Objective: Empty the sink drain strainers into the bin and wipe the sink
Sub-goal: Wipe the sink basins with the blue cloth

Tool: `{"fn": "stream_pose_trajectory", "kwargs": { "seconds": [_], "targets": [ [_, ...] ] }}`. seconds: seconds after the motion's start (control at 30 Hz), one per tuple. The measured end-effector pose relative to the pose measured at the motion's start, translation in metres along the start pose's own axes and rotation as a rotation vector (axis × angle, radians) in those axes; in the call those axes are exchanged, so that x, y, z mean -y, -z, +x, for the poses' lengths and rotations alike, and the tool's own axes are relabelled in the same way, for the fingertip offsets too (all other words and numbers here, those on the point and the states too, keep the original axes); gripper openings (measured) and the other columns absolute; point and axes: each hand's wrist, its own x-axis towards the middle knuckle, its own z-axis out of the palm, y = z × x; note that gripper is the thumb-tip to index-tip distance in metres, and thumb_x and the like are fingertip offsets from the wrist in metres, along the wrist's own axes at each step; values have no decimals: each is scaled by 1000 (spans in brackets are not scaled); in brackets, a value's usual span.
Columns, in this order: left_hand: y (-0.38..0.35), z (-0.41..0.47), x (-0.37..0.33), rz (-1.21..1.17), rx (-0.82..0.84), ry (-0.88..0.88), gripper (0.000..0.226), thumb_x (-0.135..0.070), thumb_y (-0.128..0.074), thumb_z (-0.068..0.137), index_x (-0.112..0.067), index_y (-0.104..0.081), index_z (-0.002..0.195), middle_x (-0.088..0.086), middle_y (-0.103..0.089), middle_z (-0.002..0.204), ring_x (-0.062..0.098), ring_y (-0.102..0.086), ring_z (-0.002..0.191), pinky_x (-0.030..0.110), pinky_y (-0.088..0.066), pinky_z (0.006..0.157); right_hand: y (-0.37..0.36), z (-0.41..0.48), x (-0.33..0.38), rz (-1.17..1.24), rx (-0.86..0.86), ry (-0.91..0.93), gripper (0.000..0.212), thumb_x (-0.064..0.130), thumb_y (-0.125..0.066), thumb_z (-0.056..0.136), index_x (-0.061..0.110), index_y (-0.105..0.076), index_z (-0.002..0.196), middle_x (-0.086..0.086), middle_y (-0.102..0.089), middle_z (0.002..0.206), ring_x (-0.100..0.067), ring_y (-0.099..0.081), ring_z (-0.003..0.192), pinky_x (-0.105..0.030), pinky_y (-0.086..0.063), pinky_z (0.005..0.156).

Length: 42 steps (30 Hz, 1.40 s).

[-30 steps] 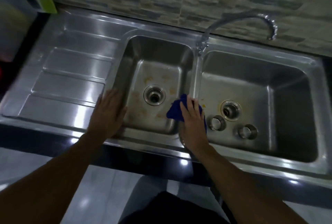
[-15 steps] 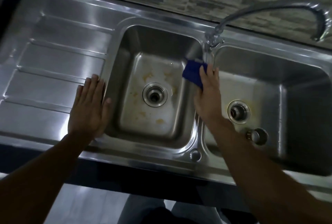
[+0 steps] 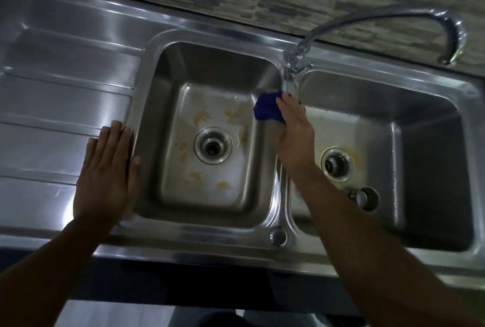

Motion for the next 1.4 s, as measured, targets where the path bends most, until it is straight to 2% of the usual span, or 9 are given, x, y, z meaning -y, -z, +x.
{"fn": "stream_pose_trajectory", "kwargs": {
  "seconds": [0.17,0.23,0.4,0.53,0.67,0.8,0.93,1.13,1.4],
  "targets": [
    [2,0,-3,0,-21,-1,63,-39,-22,104,-4,-24,157,13,-16,167,24,-9,157,51,-13,127,-1,17,3,-49,92,18,62,-17,-58,86,4,-51,143,-13,-39,157,-26,-31,150,-40,-22,126],
    [2,-1,-5,0,-20,-5,63,-38,-23,104,-2,-25,156,14,-17,167,26,-10,157,52,-14,127,0,-4,9,35,61,41,59,-21,-60,81,1,-57,136,-17,-48,150,-32,-39,146,-40,-23,125],
    [7,1,-8,-7,-14,-12,62,-34,-24,103,-1,-26,155,15,-16,166,28,-11,157,53,-16,126,7,19,41,169,-143,49,49,-19,-53,80,-2,-63,125,-19,-65,125,-30,-63,118,-18,-42,105],
    [8,1,-6,-36,-12,-21,62,-33,-25,101,-3,-27,155,14,-16,166,28,-12,157,54,-17,126,1,83,77,216,-208,155,46,-15,-52,83,-4,-62,126,-20,-64,124,-28,-62,114,-3,-33,102],
    [6,1,-1,-54,-33,-35,60,-32,-29,102,-5,-29,155,13,-19,166,27,-14,156,54,-19,125,-33,135,121,216,-78,223,60,-20,-49,84,1,-52,140,-16,-50,147,-27,-47,138,-29,-33,120],
    [2,1,4,-54,-37,-43,59,-31,-30,102,-6,-29,156,12,-18,167,27,-13,157,55,-19,125,-93,146,152,-91,304,429,92,-23,-50,83,10,-12,160,-9,-5,169,-29,-1,156,-42,-2,128],
    [1,2,4,-35,-48,-47,59,-31,-30,103,-5,-31,155,13,-20,166,28,-14,156,54,-19,125,-109,145,138,-292,262,506,96,-18,-51,83,12,-2,161,-6,1,169,-27,4,156,-44,3,128],
    [6,1,1,-39,-45,-51,58,-30,-29,103,-1,-32,154,16,-21,166,29,-15,156,51,-16,127,-65,114,47,-404,152,240,105,-26,-48,76,15,-2,161,-5,2,169,-29,2,156,-44,2,127],
    [8,1,-2,-40,-63,-57,58,-27,-30,102,1,-34,153,18,-24,164,32,-18,155,53,-18,126,-51,94,47,-587,218,-118,83,3,-56,96,-4,-1,157,-24,-2,166,-39,-8,154,-44,-11,127]
  ]
}}
